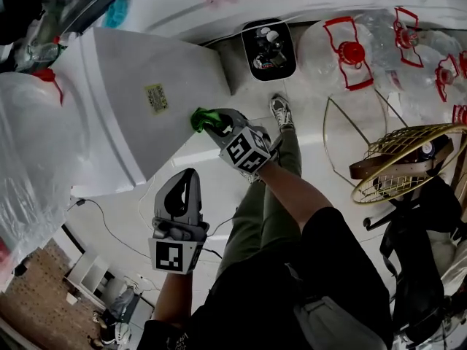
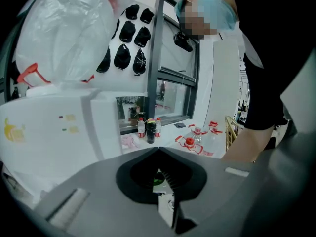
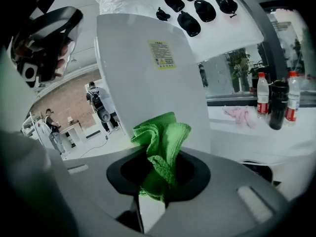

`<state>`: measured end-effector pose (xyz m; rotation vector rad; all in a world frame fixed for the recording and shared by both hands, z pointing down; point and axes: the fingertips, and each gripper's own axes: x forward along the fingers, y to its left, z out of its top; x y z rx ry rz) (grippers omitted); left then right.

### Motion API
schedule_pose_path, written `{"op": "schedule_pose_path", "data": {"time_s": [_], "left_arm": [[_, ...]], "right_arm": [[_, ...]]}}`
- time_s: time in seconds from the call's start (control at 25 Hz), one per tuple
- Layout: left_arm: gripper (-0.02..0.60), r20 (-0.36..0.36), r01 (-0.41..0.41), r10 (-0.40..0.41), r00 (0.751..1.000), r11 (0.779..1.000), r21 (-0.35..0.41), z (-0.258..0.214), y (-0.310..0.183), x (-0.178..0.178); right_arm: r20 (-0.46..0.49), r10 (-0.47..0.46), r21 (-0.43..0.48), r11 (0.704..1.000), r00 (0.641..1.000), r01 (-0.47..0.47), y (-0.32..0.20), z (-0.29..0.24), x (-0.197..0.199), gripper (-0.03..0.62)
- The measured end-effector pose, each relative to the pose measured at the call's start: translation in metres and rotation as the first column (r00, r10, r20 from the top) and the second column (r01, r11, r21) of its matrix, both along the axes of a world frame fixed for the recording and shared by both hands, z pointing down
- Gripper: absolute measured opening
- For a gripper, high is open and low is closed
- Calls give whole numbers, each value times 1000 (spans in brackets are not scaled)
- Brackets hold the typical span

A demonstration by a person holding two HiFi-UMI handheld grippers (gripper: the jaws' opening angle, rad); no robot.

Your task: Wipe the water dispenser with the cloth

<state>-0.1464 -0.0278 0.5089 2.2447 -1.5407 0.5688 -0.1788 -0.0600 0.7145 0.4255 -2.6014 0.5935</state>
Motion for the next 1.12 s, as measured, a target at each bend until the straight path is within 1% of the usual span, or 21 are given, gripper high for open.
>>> {"op": "schedule_pose_path", "data": {"time_s": [0.16,0.36,0.72,0.92,1.12], "left_arm": [[2,3,23,-23,1000,1000,-1,1,-11,-2],[3,-10,92,-92,996,996,-13,-1,-20,-3],[3,-31,153,-154,988,988,-26,6,-42,1],[2,-37,166,-167,985,986,-33,9,-48,2],[3,-38,133,-134,990,991,-27,8,-48,10]], "right_arm": [[6,25,-5,1000,1000,-25,-38,2,-7,91],[0,9,18,1000,1000,-9,-89,0,-24,91],[-41,3,62,998,999,0,-182,8,-51,92],[-55,15,90,996,998,-10,-220,7,-59,92],[-67,67,109,992,995,-60,-236,5,-51,92]]}}
